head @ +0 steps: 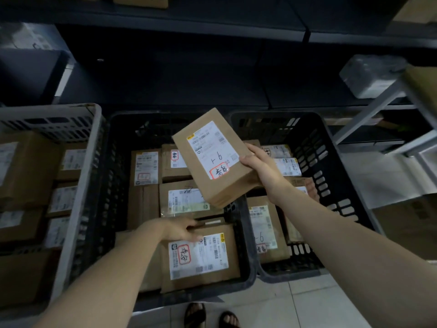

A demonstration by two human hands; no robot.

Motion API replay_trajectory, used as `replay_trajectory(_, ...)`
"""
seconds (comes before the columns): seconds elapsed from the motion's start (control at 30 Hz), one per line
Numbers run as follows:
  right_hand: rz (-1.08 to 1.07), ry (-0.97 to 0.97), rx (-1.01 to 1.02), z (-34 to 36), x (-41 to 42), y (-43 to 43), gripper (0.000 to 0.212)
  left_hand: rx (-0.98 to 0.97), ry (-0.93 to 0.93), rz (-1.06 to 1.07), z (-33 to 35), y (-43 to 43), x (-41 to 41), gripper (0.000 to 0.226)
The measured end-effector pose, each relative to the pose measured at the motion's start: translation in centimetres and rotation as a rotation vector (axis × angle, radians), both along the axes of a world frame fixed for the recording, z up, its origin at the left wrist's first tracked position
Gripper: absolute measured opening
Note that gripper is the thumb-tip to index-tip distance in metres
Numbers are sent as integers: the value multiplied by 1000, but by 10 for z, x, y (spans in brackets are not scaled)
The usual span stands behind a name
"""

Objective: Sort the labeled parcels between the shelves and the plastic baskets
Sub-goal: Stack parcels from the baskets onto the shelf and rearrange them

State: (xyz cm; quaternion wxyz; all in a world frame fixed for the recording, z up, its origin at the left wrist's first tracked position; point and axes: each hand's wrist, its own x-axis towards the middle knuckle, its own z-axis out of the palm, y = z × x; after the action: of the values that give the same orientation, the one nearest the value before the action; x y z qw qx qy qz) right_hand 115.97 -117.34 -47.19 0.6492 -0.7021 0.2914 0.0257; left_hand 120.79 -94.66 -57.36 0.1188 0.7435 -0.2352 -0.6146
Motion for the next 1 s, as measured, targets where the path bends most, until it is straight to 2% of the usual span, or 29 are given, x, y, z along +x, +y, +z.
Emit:
replay_trajectory(0.1, 7, -9, -2, 3, -5, -1, 74, 41, -79, -124, 4, -5, 1, 65)
replay_trajectory(0.17, -20, 3, -11, 3, -8, -7, 73, 17, -169, -135, 13, -15, 0, 57)
replay_trajectory(0.33, -128, 15, 23, 12, -31, -37, 72, -225, -572, 271, 44, -45, 9, 32)
replay_trajectory(0.5, -317, -4, 89, 20, -57, -80, 57, -382, -683, 339, 77, -90, 15, 22)
replay_trajectory(0.6, -351, 25, 98, 11, -74, -110, 59, -464, -726, 377, 84, -120, 11, 22)
replay_trajectory(0.67, -334, 72, 93, 1, -85, -128, 58, -477, -756, 379, 84, -139, 6, 26)
replay_trajectory(0.77, -254, 233, 95, -28, -99, -144, 80, -446, -784, 355, 77, -162, -1, 31)
replay_trajectory(0.8, -207, 283, 120, -35, -102, -145, 76, -431, -794, 335, 73, -169, -4, 32)
replay_trajectory(0.9, 17, 444, 222, -52, -107, -141, 43, -392, -857, 228, 62, -185, -11, 38)
replay_trajectory(0.93, 99, 501, 219, -57, -107, -139, 42, -376, -875, 188, 59, -190, -13, 40)
replay_trajectory(1.0, 242, 548, 183, -71, -100, -138, 62, -349, -872, 117, 50, -199, -16, 43)
